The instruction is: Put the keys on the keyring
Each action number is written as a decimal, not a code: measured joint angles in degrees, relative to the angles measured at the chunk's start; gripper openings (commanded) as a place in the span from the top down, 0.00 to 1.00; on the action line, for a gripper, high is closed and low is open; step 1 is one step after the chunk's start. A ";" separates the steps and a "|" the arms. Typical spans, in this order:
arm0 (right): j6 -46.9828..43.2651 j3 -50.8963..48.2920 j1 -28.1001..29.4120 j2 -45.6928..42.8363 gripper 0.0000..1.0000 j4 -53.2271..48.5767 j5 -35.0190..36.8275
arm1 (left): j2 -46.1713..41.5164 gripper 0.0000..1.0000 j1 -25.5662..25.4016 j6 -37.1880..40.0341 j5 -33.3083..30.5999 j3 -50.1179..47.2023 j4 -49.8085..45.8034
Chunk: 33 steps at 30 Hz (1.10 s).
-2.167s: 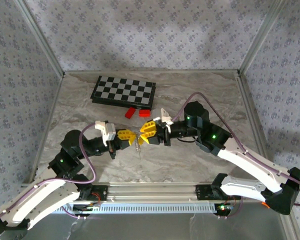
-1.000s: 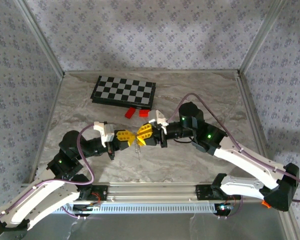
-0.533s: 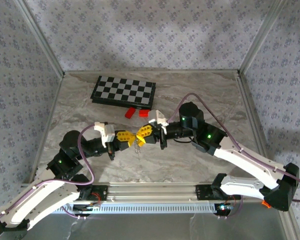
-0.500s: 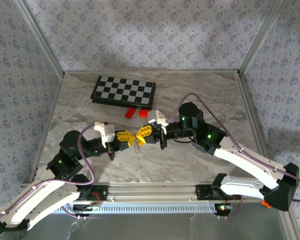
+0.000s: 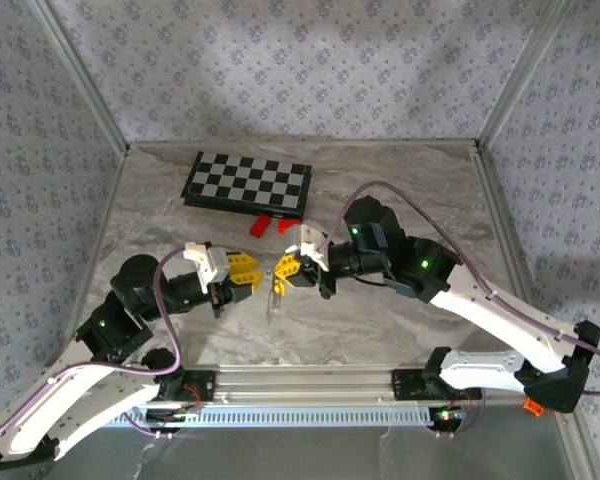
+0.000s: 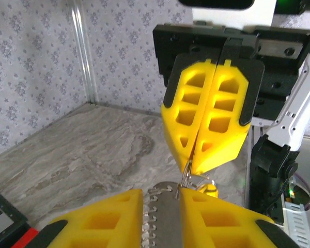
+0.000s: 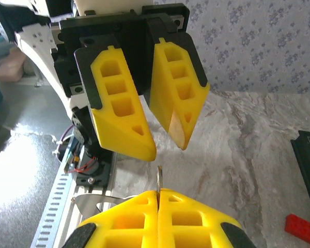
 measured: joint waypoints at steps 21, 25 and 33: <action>-6.91 8.00 0.61 6.32 1.00 -14.16 2.47 | 6.27 0.74 0.00 3.30 3.34 2.75 -4.31; -6.97 8.00 0.61 6.32 1.00 -14.16 2.51 | 6.62 0.77 -0.02 3.37 3.54 2.75 -4.33; -6.97 8.00 0.61 6.32 1.00 -14.10 2.67 | 6.69 0.82 -0.02 3.76 3.96 2.75 -4.35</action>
